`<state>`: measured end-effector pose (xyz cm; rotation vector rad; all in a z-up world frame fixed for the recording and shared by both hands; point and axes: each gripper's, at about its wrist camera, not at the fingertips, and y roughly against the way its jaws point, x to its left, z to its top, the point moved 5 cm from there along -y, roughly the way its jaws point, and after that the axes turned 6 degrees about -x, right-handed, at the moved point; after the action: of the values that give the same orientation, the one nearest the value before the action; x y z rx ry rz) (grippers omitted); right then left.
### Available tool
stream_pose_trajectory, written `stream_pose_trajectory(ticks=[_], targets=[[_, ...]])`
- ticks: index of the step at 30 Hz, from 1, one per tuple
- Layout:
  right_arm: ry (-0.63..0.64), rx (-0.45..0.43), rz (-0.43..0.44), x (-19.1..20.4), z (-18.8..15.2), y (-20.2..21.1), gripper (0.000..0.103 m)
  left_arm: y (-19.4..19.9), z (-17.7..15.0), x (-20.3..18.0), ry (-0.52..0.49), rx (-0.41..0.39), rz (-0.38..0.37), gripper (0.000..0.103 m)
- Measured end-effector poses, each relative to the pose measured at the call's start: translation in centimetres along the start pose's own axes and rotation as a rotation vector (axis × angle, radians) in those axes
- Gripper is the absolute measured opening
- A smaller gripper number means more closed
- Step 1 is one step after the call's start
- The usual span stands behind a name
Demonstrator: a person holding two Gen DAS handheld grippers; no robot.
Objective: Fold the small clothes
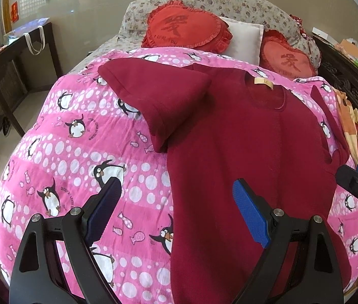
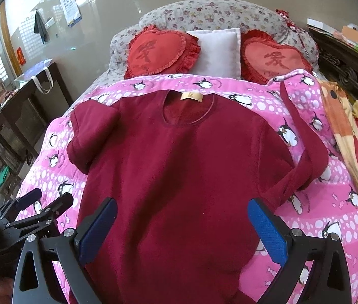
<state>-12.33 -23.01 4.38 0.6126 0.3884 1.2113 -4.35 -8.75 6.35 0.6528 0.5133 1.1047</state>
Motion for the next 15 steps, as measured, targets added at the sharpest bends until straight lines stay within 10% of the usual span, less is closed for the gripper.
stream_pose_trajectory(ticks=[15], targets=[[0.003,0.028,-0.017,-0.1,0.0,-1.8,0.102,-1.0,0.4,-0.2,-0.007,0.008,0.003,0.090]])
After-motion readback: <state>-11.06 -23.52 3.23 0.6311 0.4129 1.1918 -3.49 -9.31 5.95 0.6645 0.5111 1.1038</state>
